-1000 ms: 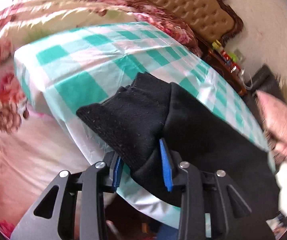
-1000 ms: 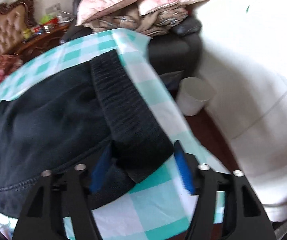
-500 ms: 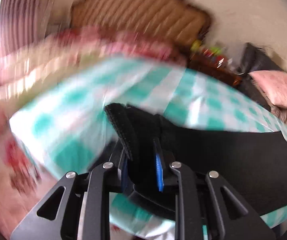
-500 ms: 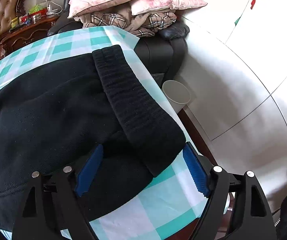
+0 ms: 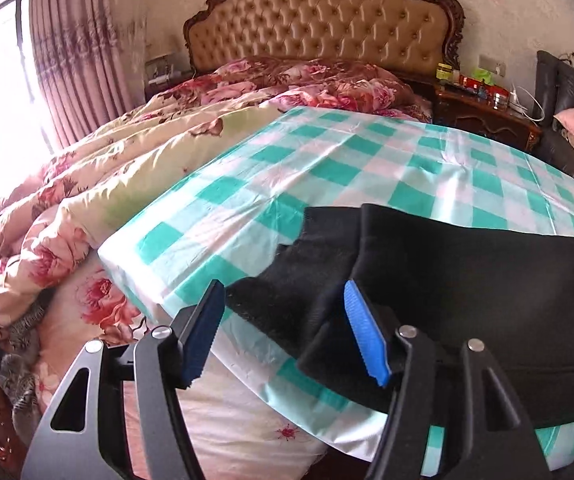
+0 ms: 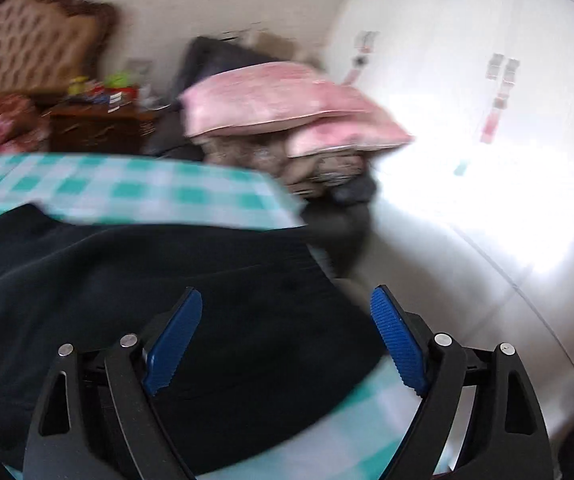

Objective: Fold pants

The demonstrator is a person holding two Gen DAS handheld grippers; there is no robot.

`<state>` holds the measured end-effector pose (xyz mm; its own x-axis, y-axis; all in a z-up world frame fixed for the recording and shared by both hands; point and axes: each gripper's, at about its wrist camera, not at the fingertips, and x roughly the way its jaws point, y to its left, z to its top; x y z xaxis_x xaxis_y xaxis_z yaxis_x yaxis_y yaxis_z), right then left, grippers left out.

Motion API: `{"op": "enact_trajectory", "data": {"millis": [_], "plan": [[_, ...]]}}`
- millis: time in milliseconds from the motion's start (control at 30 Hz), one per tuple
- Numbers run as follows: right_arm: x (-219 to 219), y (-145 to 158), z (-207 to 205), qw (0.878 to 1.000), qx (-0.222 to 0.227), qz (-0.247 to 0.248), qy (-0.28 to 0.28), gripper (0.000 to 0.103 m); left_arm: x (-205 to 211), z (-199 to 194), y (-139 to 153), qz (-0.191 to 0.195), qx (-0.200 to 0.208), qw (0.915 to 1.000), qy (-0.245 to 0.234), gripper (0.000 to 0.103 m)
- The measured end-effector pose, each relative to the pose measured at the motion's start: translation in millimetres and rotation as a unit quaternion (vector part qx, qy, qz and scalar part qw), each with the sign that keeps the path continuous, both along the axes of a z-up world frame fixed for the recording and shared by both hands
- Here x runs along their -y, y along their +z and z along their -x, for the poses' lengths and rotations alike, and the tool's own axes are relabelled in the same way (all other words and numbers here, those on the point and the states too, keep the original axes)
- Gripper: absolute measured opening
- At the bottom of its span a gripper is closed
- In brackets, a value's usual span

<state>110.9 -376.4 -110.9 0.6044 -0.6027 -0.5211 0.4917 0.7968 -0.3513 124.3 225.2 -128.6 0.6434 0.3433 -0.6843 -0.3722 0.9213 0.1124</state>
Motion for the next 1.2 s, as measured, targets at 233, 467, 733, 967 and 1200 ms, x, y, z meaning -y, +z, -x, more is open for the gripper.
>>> {"op": "enact_trajectory", "data": {"millis": [233, 467, 733, 967, 1200], "plan": [[-1, -49, -16, 0.995, -0.093, -0.017, -0.014, 0.083, 20, 0, 9, -0.025, -0.006, 0.9996, -0.014, 0.062], [23, -59, -6, 0.993, -0.101, -0.052, -0.029, 0.084, 39, -5, 15, -0.042, -0.006, 0.9987, -0.029, 0.062], [20, -55, -6, 0.993, -0.106, -0.040, -0.028, 0.084, 50, -21, 7, -0.041, -0.015, 0.9975, -0.054, 0.046], [-13, -31, -1, 0.996, -0.083, -0.010, 0.006, 0.085, 39, -74, -38, 0.019, -0.046, 0.9912, -0.123, 0.024], [-24, -22, 8, 0.996, -0.072, -0.046, 0.025, 0.085, 46, -119, -51, -0.055, -0.118, 0.9794, -0.154, 0.025]]}}
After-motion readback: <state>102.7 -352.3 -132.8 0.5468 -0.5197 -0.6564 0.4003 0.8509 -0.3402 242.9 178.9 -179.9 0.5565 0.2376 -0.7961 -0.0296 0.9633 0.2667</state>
